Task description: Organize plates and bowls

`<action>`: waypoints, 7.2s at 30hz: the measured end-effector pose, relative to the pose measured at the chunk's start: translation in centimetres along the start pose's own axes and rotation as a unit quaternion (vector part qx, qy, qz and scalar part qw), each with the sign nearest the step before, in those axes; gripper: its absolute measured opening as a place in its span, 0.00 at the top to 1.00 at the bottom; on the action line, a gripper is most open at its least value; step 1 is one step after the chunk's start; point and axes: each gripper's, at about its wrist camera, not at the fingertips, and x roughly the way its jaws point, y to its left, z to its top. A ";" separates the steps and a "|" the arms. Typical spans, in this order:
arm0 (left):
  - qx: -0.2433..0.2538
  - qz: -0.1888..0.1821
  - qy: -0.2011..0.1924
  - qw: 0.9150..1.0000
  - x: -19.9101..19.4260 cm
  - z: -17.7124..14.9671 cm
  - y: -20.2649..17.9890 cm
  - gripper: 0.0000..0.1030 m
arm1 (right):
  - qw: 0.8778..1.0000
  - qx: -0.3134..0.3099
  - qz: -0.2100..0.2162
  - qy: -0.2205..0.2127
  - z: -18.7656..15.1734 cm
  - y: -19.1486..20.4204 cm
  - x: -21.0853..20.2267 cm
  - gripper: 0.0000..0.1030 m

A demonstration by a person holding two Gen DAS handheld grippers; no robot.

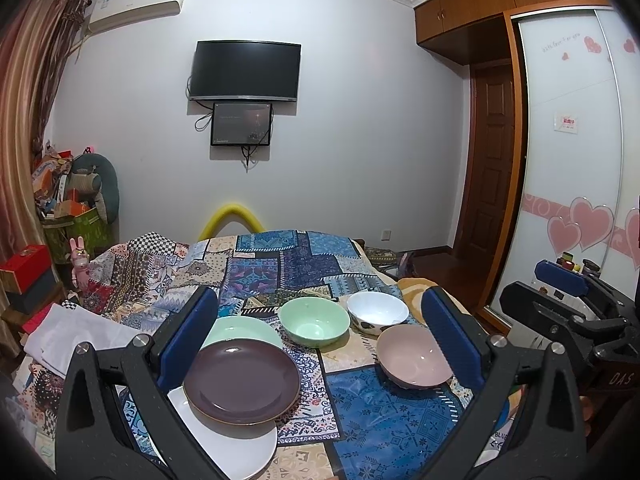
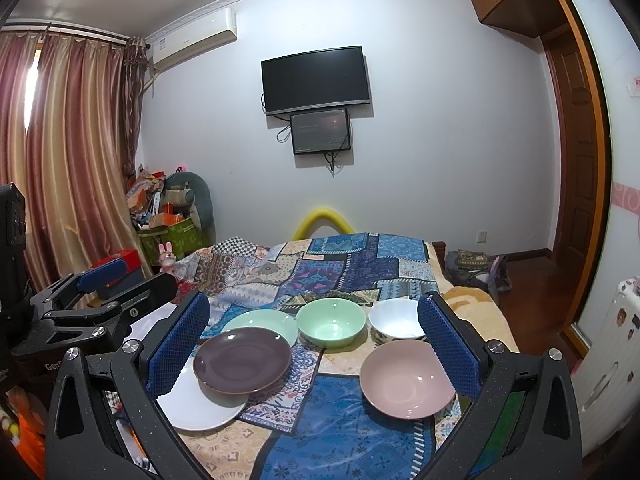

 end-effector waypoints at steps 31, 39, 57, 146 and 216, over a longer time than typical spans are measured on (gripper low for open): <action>-0.003 -0.006 0.008 1.000 0.5 -0.3 0.0 0.00 | 1.000 0.011 0.005 0.007 -0.1 0.0 0.5 0.00; -0.006 -0.008 0.013 1.000 1.0 -0.6 0.4 0.00 | 1.000 0.015 0.007 0.012 -0.5 -0.1 1.3 0.00; -0.047 0.036 0.100 0.993 8.2 -4.4 9.2 0.00 | 0.993 0.028 0.026 0.115 -4.6 0.9 9.7 0.00; -0.089 -0.051 0.339 0.935 15.9 -14.0 12.5 0.76 | 0.948 0.088 0.044 0.301 -11.8 -2.5 16.8 0.76; -0.062 0.026 0.278 0.958 12.0 -12.3 12.9 0.21 | 0.964 0.022 0.029 0.264 -10.2 -0.3 12.7 0.33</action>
